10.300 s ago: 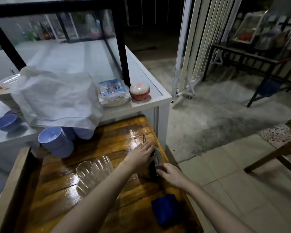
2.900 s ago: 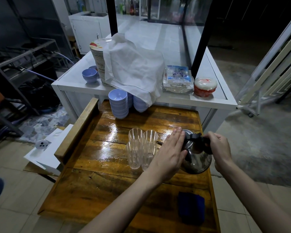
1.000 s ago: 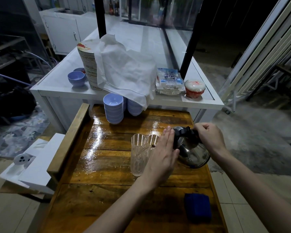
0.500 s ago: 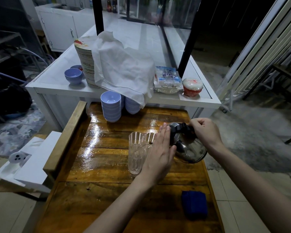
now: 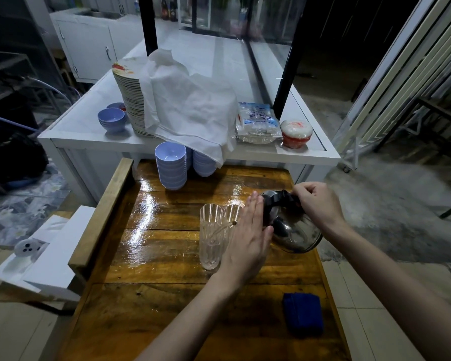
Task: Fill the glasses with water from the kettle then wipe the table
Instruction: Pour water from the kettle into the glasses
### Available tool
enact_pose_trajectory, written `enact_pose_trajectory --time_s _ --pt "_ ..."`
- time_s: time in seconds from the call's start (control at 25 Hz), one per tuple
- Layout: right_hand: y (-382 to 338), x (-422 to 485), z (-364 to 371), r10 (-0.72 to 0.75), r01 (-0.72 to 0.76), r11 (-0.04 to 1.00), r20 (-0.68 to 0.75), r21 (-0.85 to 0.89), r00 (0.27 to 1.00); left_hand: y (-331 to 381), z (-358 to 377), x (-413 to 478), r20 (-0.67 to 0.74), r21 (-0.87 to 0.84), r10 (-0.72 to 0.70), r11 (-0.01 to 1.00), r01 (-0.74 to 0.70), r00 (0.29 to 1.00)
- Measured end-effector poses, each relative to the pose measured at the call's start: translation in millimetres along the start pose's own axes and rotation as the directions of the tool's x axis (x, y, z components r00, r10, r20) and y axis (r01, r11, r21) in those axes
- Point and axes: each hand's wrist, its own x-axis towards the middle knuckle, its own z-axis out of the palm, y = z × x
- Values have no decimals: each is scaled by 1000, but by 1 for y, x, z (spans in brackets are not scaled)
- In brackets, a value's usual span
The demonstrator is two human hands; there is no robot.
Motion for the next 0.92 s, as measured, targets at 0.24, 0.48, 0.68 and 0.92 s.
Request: enact_pose_trajectory --time_s 0.24,0.48,0.68,0.92 --pt "5 -3 5 -5 5 1000 12 -7 1000 0 -2 -6 4 13 8 1000 -8 1000" --pt "-1 -4 5 1 -1 1000 2 -25 1000 -4 -2 -6 -9 -4 1 1000 -2 1000" --pt "-6 -2 5 -23 24 999 20 -45 1000 -4 -2 -6 -18 -3 4 1000 -4 1000" --pt "-13 -2 5 -71 72 994 26 -77 997 -7 -2 -6 -22 -7 -4 1000 4 1000"
